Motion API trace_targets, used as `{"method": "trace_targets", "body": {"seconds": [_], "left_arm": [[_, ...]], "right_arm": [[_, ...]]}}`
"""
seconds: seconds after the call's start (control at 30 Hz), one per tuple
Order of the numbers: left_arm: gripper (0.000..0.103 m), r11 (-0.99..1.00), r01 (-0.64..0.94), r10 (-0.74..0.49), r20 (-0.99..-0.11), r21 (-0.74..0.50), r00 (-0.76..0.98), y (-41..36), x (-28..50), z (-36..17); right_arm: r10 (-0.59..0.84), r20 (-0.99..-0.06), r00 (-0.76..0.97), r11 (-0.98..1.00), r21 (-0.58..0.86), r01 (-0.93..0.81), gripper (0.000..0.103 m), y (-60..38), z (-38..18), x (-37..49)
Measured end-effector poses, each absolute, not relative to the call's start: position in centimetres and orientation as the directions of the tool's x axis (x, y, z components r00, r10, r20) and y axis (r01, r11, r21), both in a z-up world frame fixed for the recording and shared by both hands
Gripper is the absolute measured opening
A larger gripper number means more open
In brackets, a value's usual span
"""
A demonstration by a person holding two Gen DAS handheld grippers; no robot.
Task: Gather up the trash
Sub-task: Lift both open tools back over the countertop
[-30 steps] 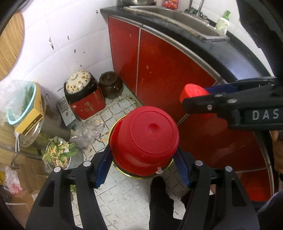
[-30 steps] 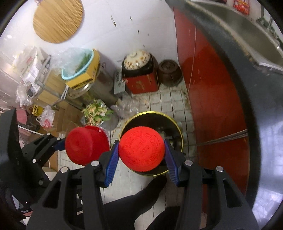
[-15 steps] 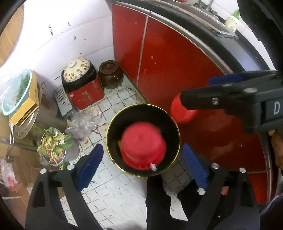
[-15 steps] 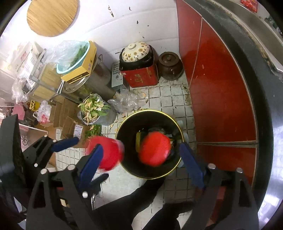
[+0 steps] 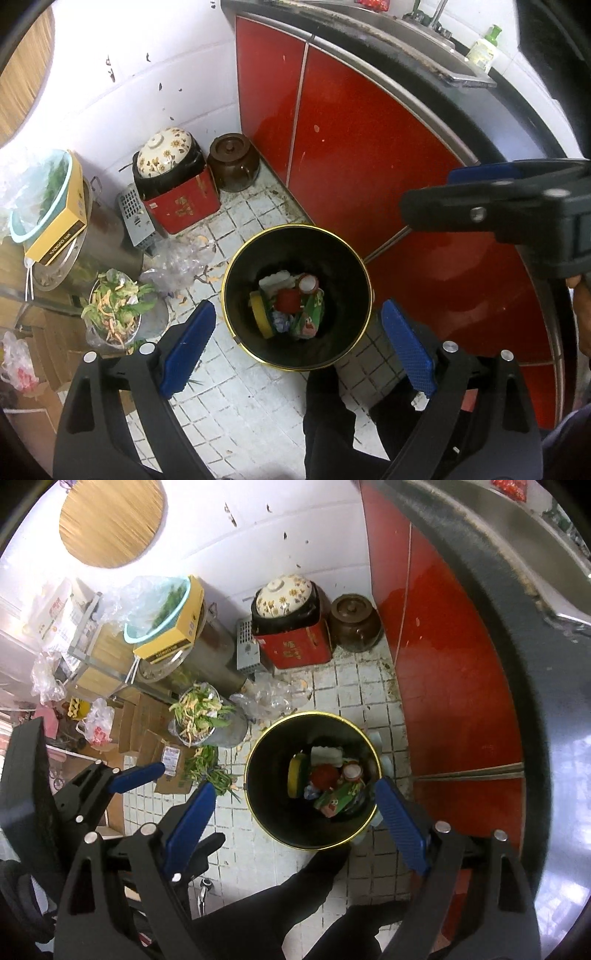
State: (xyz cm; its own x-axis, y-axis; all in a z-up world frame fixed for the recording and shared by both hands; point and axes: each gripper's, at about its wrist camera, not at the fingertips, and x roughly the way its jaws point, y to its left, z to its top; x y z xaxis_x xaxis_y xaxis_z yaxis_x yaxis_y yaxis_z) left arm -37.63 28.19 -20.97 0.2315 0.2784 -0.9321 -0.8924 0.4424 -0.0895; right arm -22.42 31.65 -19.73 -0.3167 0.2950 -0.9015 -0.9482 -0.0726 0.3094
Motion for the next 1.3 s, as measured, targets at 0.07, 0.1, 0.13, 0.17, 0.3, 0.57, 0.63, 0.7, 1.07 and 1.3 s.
{"method": "trace_targets", "body": {"seconds": [0.07, 0.1, 0.13, 0.17, 0.3, 0.57, 0.63, 0.7, 1.07, 1.3], "left_arm": [[0.090, 0.442, -0.893, 0.278, -0.934, -0.083, 0.224, 28.2, -37.1, -20.1], [0.092, 0.443, -0.893, 0.284, -0.932, -0.080, 0.225, 28.1, -36.8, -19.5], [0.092, 0.449, -0.890, 0.291, -0.928, -0.082, 0.233, 28.0, -36.3, -18.7], [0.093, 0.456, -0.886, 0.298, -0.923, -0.085, 0.242, 27.8, -35.7, -17.9], [0.096, 0.529, -0.846, 0.327, -0.902, -0.071, 0.281, 27.0, -31.9, -14.3], [0.096, 0.782, -0.619, 0.283, -0.849, -0.065, 0.446, 22.2, -18.6, -8.4], [0.096, 0.843, -0.533, 0.243, -0.836, -0.068, 0.491, 19.9, -14.6, -7.5], [0.096, 0.891, -0.449, 0.197, -0.831, -0.071, 0.521, 17.3, -10.7, -6.8], [0.096, 0.983, -0.127, -0.044, -0.836, -0.135, 0.547, 4.4, 3.8, -6.2], [0.096, 0.995, -0.025, -0.070, -0.850, -0.097, 0.521, -0.7, 8.3, -6.8]], "right_arm": [[0.327, -0.897, -0.298, -0.070, 0.291, -0.954, 0.091, 30.9, -18.4, -21.8], [0.349, -0.894, -0.280, -0.070, 0.273, -0.959, 0.093, 30.4, -17.5, -21.3], [0.379, -0.889, -0.257, -0.063, 0.252, -0.966, 0.093, 29.7, -16.4, -20.6], [0.409, -0.882, -0.235, -0.048, 0.237, -0.970, 0.094, 28.9, -15.2, -19.7], [0.507, -0.847, -0.157, 0.035, 0.202, -0.979, 0.094, 25.2, -11.0, -15.4], [0.614, -0.774, 0.158, 0.359, 0.096, -0.928, 0.095, 11.7, -3.6, -2.9], [0.605, -0.761, 0.235, 0.450, 0.083, -0.889, 0.095, 7.4, -2.8, 0.5], [0.583, -0.753, 0.305, 0.534, 0.072, -0.842, 0.095, 3.5, -2.3, 3.2], [0.416, -0.753, 0.509, 0.848, 0.120, -0.516, 0.095, -19.2, -3.2, 12.8], [0.399, -0.756, 0.519, 0.877, 0.149, -0.456, 0.095, -24.6, -5.0, 14.7]]}}
